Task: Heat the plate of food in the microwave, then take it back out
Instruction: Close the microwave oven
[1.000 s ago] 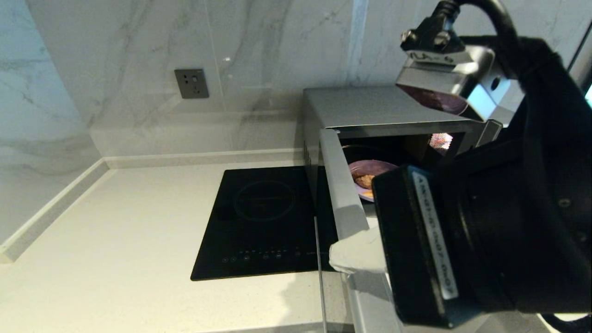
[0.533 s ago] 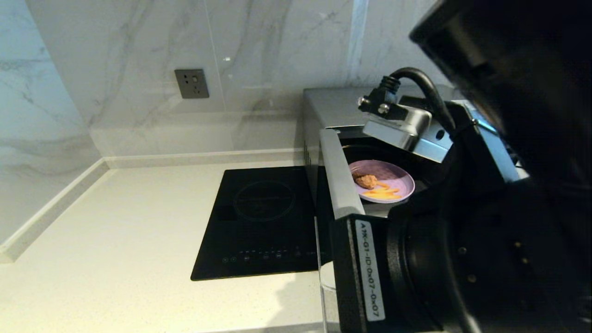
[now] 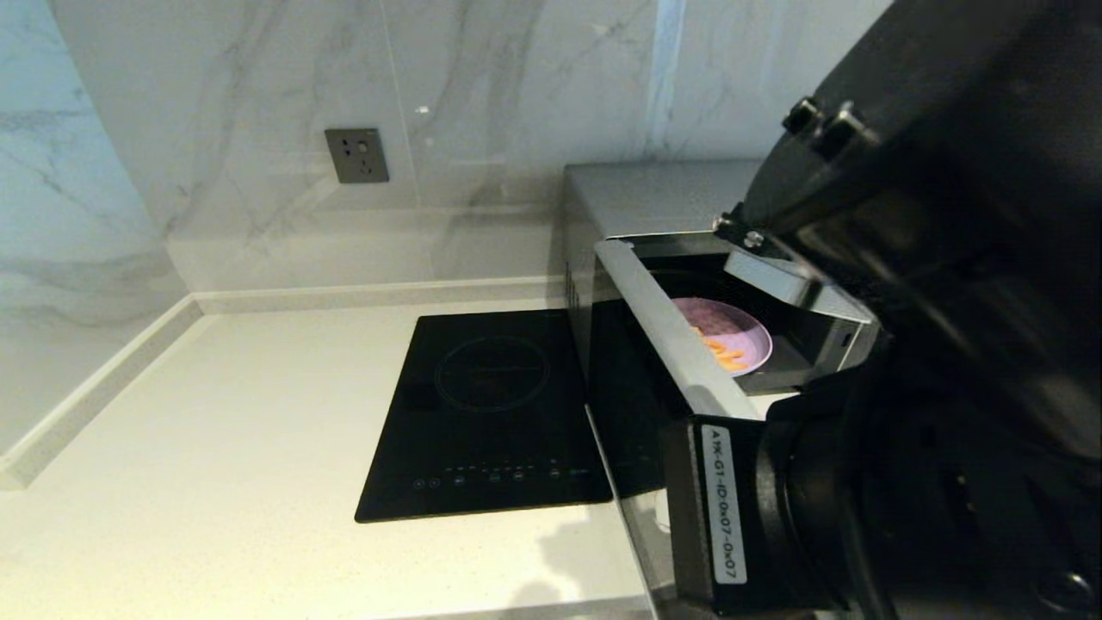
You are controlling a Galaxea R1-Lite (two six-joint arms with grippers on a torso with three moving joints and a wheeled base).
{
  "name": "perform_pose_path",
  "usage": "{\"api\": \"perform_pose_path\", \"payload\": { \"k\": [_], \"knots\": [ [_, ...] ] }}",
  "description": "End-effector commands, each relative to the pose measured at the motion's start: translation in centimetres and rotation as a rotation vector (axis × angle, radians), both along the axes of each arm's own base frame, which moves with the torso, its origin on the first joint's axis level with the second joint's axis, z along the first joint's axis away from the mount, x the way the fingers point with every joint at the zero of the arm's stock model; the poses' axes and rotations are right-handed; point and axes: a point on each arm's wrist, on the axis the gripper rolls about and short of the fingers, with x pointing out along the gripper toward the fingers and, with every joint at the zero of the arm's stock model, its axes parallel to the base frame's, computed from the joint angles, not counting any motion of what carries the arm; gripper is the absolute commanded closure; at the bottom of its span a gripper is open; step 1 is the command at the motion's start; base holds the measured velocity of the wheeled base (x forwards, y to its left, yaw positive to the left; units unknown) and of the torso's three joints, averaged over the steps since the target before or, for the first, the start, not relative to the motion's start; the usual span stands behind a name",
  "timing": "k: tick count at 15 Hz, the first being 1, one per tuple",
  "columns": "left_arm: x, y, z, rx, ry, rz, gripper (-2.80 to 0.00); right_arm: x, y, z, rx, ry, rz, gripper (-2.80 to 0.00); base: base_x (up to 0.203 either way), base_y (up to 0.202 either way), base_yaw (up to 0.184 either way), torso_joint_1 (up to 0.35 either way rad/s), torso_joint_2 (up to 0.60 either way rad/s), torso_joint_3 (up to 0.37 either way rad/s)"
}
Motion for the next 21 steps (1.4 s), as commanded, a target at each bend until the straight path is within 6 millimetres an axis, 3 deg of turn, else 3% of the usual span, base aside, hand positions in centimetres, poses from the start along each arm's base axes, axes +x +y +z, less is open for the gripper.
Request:
{"api": "perform_pose_path", "payload": {
  "k": [1, 7, 14, 21],
  "knots": [
    [0.0, 0.0, 0.0, -0.001, 0.001, 0.000, 0.00, 0.0, -0.3, -0.1, -0.021, -0.008, -0.047, 0.00, 0.000, 0.000, 0.000, 0.000, 0.00, 0.000],
    [0.0, 0.0, 0.0, -0.001, 0.001, 0.000, 0.00, 1.3, -1.7, -0.6, -0.081, -0.001, -0.200, 0.00, 0.000, 0.000, 0.000, 0.000, 0.00, 0.000],
    [0.0, 0.0, 0.0, -0.001, 0.001, 0.000, 0.00, 7.2, -4.9, -1.0, -0.124, -0.013, -0.429, 0.00, 0.000, 0.000, 0.000, 0.000, 0.00, 0.000],
    [0.0, 0.0, 0.0, -0.001, 0.001, 0.000, 0.00, 10.2, -7.0, -1.2, -0.130, -0.026, -0.524, 0.00, 0.000, 0.000, 0.000, 0.000, 0.00, 0.000]
  ]
}}
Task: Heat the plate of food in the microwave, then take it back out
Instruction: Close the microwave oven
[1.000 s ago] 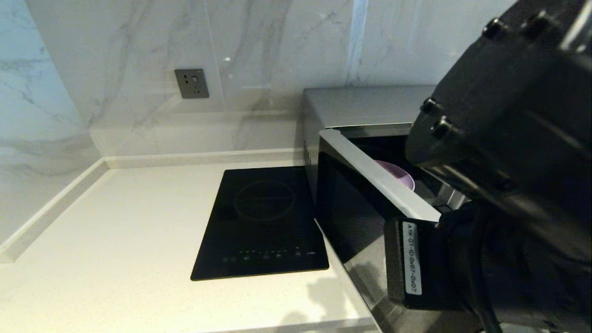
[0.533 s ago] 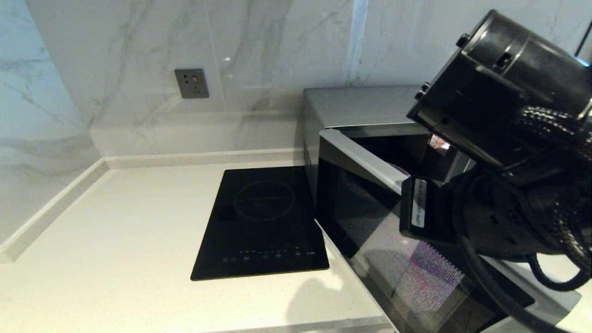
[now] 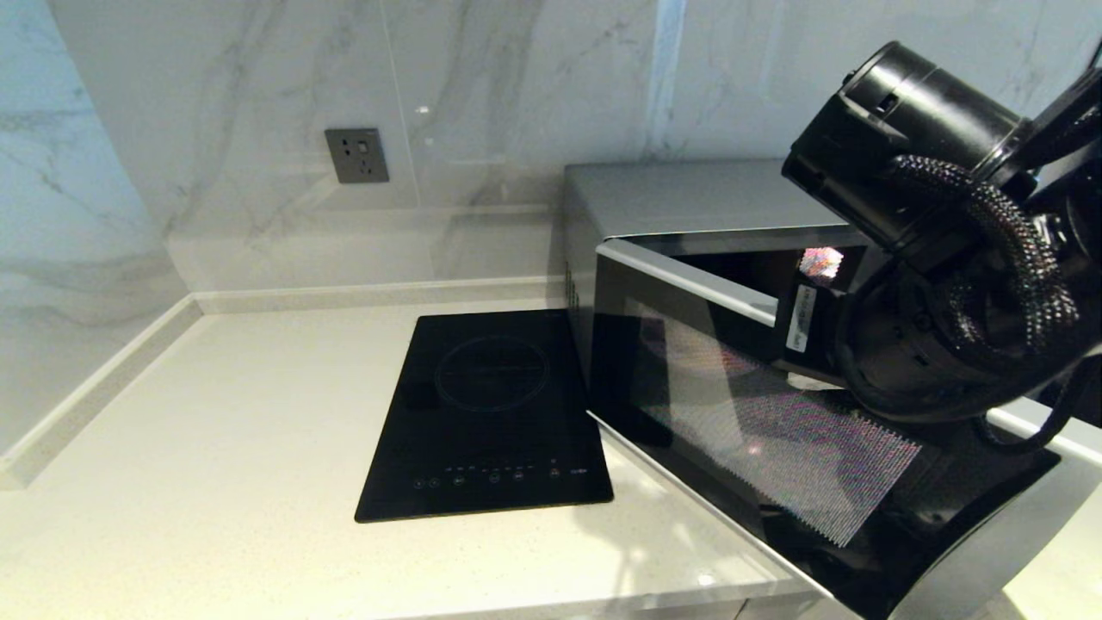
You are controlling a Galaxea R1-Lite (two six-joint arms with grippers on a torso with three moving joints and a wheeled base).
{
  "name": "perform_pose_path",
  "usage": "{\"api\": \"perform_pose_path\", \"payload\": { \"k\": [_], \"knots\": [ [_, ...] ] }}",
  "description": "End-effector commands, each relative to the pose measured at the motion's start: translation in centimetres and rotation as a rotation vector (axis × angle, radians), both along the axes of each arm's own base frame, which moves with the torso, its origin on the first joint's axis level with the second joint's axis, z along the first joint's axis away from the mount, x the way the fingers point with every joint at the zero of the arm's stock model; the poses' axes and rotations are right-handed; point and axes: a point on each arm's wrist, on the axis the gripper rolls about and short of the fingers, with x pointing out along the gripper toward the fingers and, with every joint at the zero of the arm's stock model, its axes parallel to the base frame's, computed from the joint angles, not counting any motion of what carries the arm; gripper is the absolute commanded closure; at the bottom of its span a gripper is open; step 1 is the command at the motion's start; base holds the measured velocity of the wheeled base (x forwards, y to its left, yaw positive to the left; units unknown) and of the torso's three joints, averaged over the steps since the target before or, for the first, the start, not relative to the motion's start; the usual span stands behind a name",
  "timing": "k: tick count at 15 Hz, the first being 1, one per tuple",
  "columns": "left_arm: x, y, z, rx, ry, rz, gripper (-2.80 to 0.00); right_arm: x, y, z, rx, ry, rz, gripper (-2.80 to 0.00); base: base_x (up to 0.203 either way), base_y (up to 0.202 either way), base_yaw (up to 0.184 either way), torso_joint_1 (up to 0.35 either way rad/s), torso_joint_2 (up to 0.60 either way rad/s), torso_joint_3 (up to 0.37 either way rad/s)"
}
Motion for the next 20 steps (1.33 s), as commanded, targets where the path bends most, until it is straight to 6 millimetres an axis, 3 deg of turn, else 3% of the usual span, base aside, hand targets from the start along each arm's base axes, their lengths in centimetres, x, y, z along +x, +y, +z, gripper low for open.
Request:
{"api": "perform_pose_path", "payload": {
  "k": [1, 17, 20],
  "knots": [
    [0.0, 0.0, 0.0, -0.001, 0.001, 0.000, 0.00, 1.2, -0.9, -0.2, -0.005, -0.001, -0.048, 0.00, 0.000, 0.000, 0.000, 0.000, 0.00, 0.000],
    [0.0, 0.0, 0.0, -0.001, 0.001, 0.000, 0.00, 10.8, -9.1, 0.1, 0.066, -0.136, -0.205, 0.00, 0.000, 0.000, 0.000, 0.000, 0.00, 0.000],
    [0.0, 0.0, 0.0, -0.001, 0.001, 0.000, 0.00, 12.5, -9.7, -0.2, 0.107, -0.165, -0.209, 0.00, 0.000, 0.000, 0.000, 0.000, 0.00, 0.000]
  ]
}}
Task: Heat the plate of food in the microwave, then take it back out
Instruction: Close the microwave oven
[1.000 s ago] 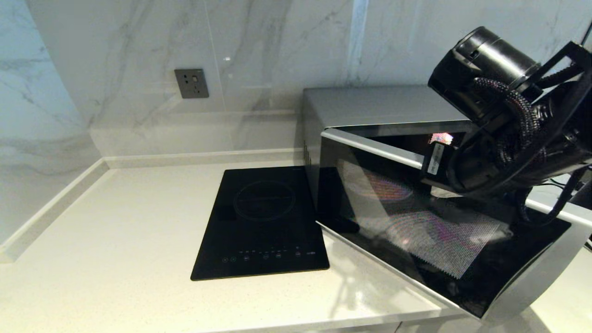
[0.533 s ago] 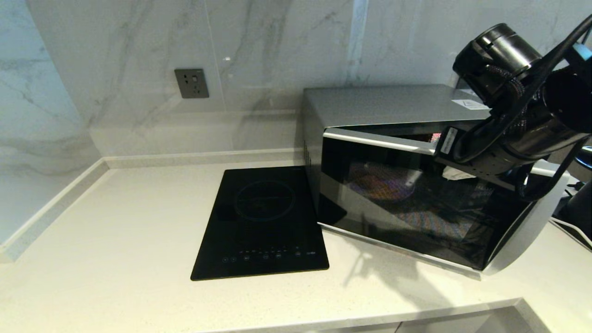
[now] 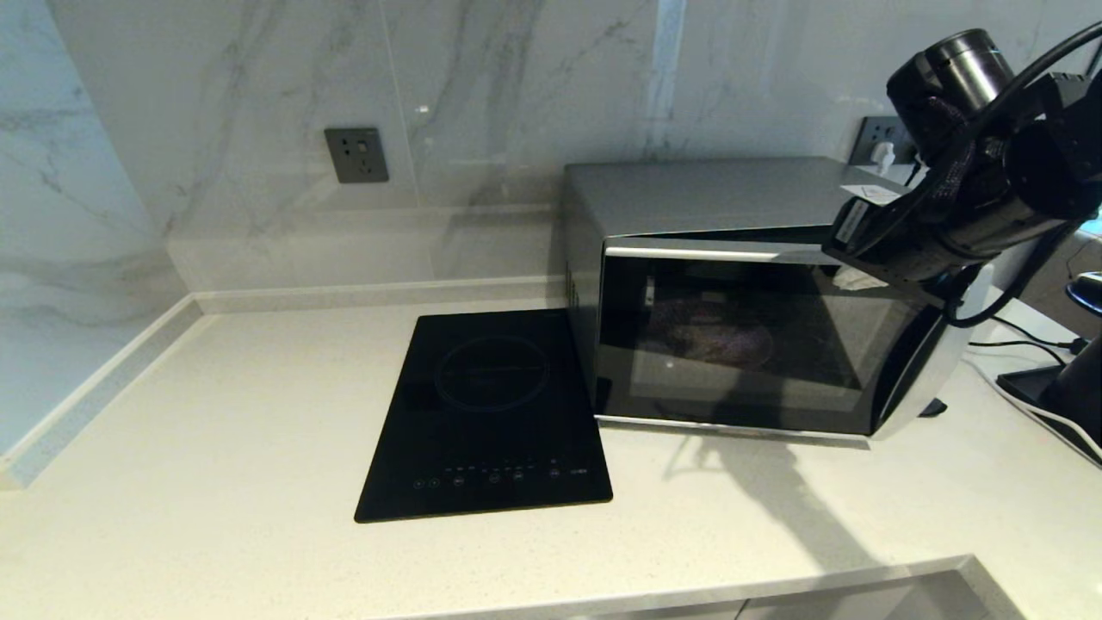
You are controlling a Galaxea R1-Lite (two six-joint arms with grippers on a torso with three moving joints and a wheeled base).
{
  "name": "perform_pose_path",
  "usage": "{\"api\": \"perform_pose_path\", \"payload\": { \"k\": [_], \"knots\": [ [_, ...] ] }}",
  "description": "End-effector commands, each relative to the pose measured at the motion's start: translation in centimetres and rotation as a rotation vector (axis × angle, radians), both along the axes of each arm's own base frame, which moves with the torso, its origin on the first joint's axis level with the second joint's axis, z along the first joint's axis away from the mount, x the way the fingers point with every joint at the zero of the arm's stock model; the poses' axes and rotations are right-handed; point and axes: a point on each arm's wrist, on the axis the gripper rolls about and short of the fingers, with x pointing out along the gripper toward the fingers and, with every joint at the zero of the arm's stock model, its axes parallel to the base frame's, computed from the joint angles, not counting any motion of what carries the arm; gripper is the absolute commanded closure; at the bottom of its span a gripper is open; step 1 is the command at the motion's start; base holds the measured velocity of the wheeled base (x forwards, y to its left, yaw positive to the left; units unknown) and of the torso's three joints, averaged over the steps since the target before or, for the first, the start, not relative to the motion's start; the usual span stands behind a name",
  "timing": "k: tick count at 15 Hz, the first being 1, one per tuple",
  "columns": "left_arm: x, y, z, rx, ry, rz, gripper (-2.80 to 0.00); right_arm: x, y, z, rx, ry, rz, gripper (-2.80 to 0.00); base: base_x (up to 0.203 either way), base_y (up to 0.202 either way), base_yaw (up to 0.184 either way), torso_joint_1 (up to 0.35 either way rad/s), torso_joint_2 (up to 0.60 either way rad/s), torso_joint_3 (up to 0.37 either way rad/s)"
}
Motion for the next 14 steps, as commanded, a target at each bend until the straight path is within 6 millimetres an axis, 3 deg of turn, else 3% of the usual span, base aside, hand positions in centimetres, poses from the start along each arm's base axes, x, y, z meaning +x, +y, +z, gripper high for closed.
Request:
{"api": "perform_pose_path", "payload": {
  "k": [1, 14],
  "knots": [
    [0.0, 0.0, 0.0, -0.001, 0.001, 0.001, 0.00, 1.4, -0.2, -0.5, 0.021, -0.022, -0.013, 0.00, 0.000, 0.000, 0.000, 0.000, 0.00, 0.000],
    [0.0, 0.0, 0.0, -0.001, 0.001, 0.001, 0.00, 4.5, -1.2, -1.4, 0.104, -0.123, -0.022, 0.00, 0.000, 0.000, 0.000, 0.000, 0.00, 0.000]
  ]
}}
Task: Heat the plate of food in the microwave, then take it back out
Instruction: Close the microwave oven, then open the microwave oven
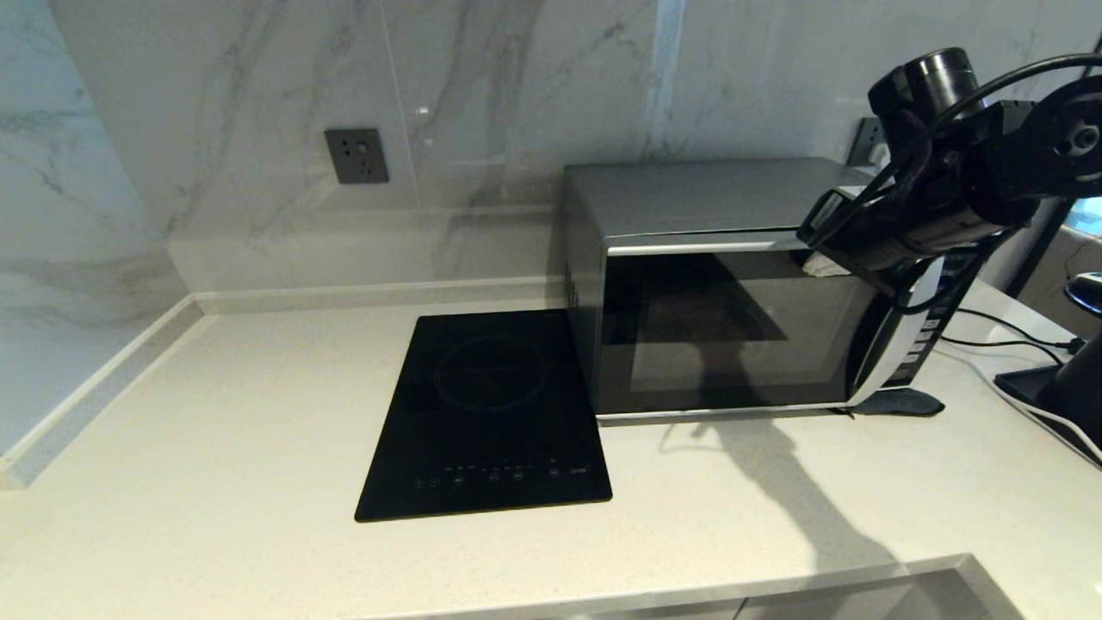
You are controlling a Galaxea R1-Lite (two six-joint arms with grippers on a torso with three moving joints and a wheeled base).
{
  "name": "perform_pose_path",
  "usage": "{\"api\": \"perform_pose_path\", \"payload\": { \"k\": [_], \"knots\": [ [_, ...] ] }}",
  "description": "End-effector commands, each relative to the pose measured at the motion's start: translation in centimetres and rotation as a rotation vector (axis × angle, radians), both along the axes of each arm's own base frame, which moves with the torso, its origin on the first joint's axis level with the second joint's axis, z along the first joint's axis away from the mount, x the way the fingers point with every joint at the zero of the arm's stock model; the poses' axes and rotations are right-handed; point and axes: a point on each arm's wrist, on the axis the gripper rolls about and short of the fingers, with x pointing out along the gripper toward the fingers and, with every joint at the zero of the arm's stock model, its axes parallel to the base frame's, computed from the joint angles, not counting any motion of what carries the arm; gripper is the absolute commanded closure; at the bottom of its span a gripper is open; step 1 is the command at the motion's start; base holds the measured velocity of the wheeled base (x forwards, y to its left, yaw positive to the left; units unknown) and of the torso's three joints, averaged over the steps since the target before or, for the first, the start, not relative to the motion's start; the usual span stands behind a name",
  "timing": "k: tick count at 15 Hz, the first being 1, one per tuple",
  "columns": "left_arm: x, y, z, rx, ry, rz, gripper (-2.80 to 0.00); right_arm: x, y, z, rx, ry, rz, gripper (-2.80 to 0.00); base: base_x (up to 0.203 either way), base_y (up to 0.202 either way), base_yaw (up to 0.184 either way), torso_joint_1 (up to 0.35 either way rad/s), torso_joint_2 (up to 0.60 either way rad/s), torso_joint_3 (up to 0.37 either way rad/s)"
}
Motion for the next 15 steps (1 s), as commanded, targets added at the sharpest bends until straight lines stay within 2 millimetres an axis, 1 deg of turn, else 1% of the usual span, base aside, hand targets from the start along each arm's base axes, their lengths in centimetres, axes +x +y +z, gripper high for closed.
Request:
{"api": "perform_pose_path", "payload": {
  "k": [1, 7, 9, 11, 12, 13, 14, 15],
  "knots": [
    [0.0, 0.0, 0.0, -0.001, 0.001, 0.000, 0.00, 0.5, -0.5, -0.2, 0.008, -0.020, -0.021, 0.00, 0.000, 0.000, 0.000, 0.000, 0.00, 0.000],
    [0.0, 0.0, 0.0, -0.001, 0.001, 0.000, 0.00, 0.9, -0.8, -0.8, 0.016, -0.037, -0.036, 0.00, 0.000, 0.000, 0.000, 0.000, 0.00, 0.000],
    [0.0, 0.0, 0.0, -0.001, 0.001, 0.000, 0.00, 0.5, -1.1, -0.7, 0.013, -0.034, -0.044, 0.00, 0.000, 0.000, 0.000, 0.000, 0.00, 0.000],
    [0.0, 0.0, 0.0, -0.001, 0.001, 0.000, 0.00, -1.1, -2.0, -0.1, 0.012, -0.038, -0.060, 0.00, 0.000, 0.000, 0.000, 0.000, 0.00, 0.000],
    [0.0, 0.0, 0.0, -0.001, 0.001, 0.000, 0.00, -2.1, -2.5, 0.2, 0.009, -0.035, -0.069, 0.00, 0.000, 0.000, 0.000, 0.000, 0.00, 0.000],
    [0.0, 0.0, 0.0, -0.001, 0.001, 0.000, 0.00, -3.3, -3.4, 0.8, 0.009, -0.050, -0.086, 0.00, 0.000, 0.000, 0.000, 0.000, 0.00, 0.000],
    [0.0, 0.0, 0.0, -0.001, 0.001, 0.000, 0.00, -4.2, -4.6, 1.4, 0.009, -0.075, -0.115, 0.00, 0.000, 0.000, 0.000, 0.000, 0.00, 0.000],
    [0.0, 0.0, 0.0, -0.001, 0.001, 0.000, 0.00, -4.7, -6.2, 1.8, 0.006, -0.096, -0.147, 0.00, 0.000, 0.000, 0.000, 0.000, 0.00, 0.000]
  ]
}}
